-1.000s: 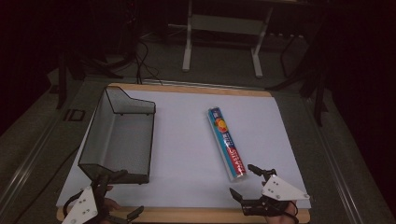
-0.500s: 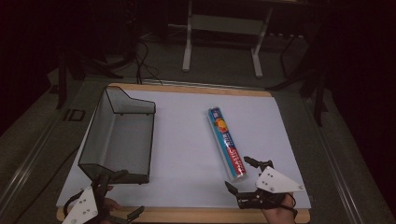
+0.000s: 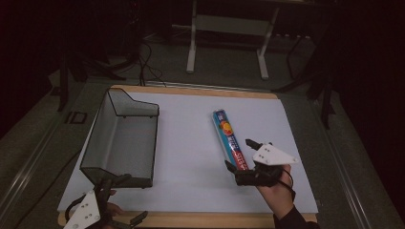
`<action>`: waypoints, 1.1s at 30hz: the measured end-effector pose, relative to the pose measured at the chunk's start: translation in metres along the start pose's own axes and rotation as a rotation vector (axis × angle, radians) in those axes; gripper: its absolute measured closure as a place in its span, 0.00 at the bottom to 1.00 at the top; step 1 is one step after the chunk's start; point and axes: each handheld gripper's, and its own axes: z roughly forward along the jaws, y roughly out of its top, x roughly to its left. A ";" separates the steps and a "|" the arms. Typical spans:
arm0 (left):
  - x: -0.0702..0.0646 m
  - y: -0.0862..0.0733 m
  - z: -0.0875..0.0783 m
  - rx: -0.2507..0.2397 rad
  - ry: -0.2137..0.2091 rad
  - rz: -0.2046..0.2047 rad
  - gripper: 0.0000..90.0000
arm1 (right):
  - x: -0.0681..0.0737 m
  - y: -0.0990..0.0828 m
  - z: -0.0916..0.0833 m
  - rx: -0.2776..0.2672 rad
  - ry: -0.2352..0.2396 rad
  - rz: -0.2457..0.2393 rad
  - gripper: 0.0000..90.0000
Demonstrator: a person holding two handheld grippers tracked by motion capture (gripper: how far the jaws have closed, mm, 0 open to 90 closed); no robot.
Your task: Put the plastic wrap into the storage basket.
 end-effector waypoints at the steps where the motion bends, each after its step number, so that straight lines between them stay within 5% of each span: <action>1: 0.000 0.000 0.000 -0.001 -0.002 -0.001 0.01 | -0.003 0.001 0.005 0.015 0.005 0.022 0.10; 3: 0.000 0.000 0.000 -0.004 -0.003 -0.004 0.01 | -0.010 0.001 0.014 0.037 0.001 0.061 0.10; 23: 0.000 0.000 0.000 -0.004 -0.017 -0.010 0.01 | -0.050 0.000 0.086 0.256 -0.082 0.134 0.11; 33: 0.000 0.000 -0.001 -0.006 -0.023 -0.011 0.01 | -0.065 -0.006 0.125 0.441 -0.132 0.198 0.11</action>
